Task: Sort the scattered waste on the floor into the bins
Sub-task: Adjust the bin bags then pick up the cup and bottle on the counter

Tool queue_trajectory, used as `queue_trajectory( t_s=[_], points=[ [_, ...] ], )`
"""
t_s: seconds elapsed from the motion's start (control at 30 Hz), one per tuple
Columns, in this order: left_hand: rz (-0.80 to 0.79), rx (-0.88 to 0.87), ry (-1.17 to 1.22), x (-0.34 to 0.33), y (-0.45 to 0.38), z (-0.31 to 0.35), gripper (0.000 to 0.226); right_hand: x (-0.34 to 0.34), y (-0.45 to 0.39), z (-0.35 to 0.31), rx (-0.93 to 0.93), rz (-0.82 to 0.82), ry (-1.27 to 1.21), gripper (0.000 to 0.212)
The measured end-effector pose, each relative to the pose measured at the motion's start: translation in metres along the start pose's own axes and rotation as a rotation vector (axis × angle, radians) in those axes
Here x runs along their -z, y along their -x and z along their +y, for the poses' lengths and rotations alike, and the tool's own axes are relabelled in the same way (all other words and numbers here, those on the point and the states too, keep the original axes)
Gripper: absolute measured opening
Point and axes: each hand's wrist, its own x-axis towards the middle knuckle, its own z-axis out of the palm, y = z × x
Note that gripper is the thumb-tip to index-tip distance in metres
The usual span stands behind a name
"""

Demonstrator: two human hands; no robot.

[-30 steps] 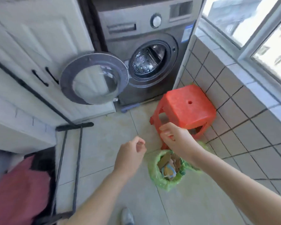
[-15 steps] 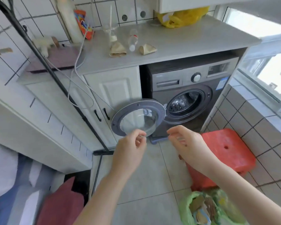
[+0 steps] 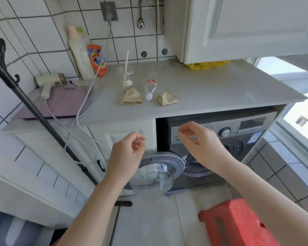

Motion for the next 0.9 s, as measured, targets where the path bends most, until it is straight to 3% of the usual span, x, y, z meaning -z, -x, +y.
queue_trajectory(
  t_s=[0.33, 0.53, 0.63, 0.73, 0.9],
  points=[
    [0.014, 0.001, -0.049, -0.014, -0.133, -0.037, 0.008, -0.027, -0.145, 0.029, 0.098, -0.030, 0.152, 0.025],
    [0.041, -0.129, -0.247, -0.028, -0.228, -0.080, 0.031, -0.062, -0.215, 0.050, 0.029, -0.013, 0.376, 0.045],
    [0.053, -0.164, -0.364, -0.037, -0.268, -0.099, 0.056, -0.077, -0.244, 0.056, -0.066, 0.009, 0.417, 0.056],
    [-0.053, -0.132, -0.422, -0.046, -0.296, -0.115, 0.080, -0.094, -0.266, 0.061, -0.171, -0.011, 0.428, 0.066],
    [-0.135, -0.184, -0.403, -0.057, -0.313, -0.135, 0.076, -0.114, -0.277, 0.072, -0.243, 0.003, 0.519, 0.059]
  ],
)
